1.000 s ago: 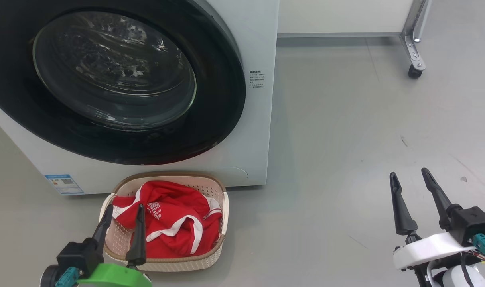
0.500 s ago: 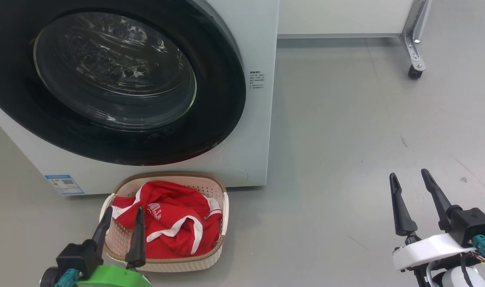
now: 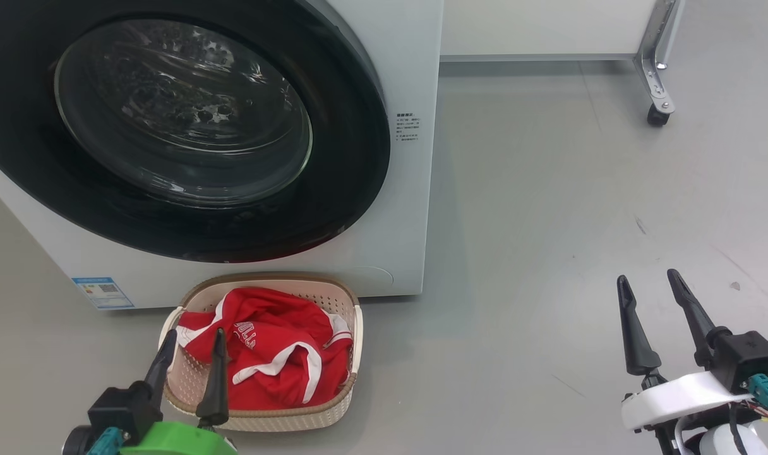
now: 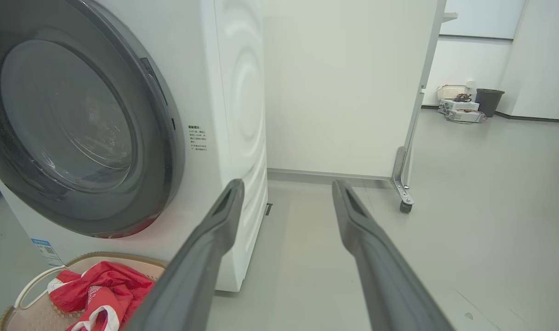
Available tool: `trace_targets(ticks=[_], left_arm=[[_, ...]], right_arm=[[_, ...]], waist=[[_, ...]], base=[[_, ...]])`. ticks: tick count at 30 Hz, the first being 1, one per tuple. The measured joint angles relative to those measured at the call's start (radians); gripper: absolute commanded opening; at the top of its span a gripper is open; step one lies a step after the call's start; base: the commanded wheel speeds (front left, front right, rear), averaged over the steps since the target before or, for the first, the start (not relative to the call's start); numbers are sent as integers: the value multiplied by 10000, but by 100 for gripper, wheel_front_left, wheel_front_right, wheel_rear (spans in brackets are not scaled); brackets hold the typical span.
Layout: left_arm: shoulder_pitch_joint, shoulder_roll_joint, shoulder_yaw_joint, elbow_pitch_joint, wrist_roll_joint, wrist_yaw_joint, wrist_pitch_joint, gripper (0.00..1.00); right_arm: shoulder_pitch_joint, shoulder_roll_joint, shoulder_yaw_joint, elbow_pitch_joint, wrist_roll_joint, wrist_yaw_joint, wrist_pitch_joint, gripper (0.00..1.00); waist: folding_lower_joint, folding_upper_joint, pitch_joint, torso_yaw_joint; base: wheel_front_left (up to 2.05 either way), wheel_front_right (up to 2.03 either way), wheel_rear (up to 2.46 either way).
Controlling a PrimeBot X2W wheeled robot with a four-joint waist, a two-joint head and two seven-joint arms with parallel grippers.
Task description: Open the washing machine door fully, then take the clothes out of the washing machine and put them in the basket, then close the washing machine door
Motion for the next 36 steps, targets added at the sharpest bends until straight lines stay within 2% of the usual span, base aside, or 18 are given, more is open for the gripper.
trace_targets(ticks=[1, 2, 7, 13, 21, 36], left_arm=[[1, 0, 8, -2, 0, -6, 0, 100], [9, -12, -4, 79, 0, -2, 10, 0], [211, -117, -73, 585, -2, 4, 50, 0], [272, -127, -61, 587, -424, 4, 142, 0], [268, -128, 52, 552, -1764, 4, 412, 0], [246, -127, 345, 516, -3429, 2, 888, 0]], right_arm=[[1, 0, -2, -2, 0, 0, 0, 100], [7, 29, 12, 92, 2, 2, 8, 0], [347, 355, 150, 596, 8, 4, 33, 0], [410, 422, 138, 629, 439, 44, 65, 0], [403, 554, -71, 625, 1793, 192, 291, 0], [323, 708, -489, 719, 3547, 366, 773, 0]], waist=[[0, 0, -1, 1], [0, 0, -1, 1], [0, 0, -1, 2], [0, 0, -10, -10], [0, 0, -19, -25], [0, 0, -34, -44]], base=[[0, 0, 0], [0, 0, 0], [0, 0, 0], [0, 0, 0], [0, 0, 0], [0, 0, 0]])
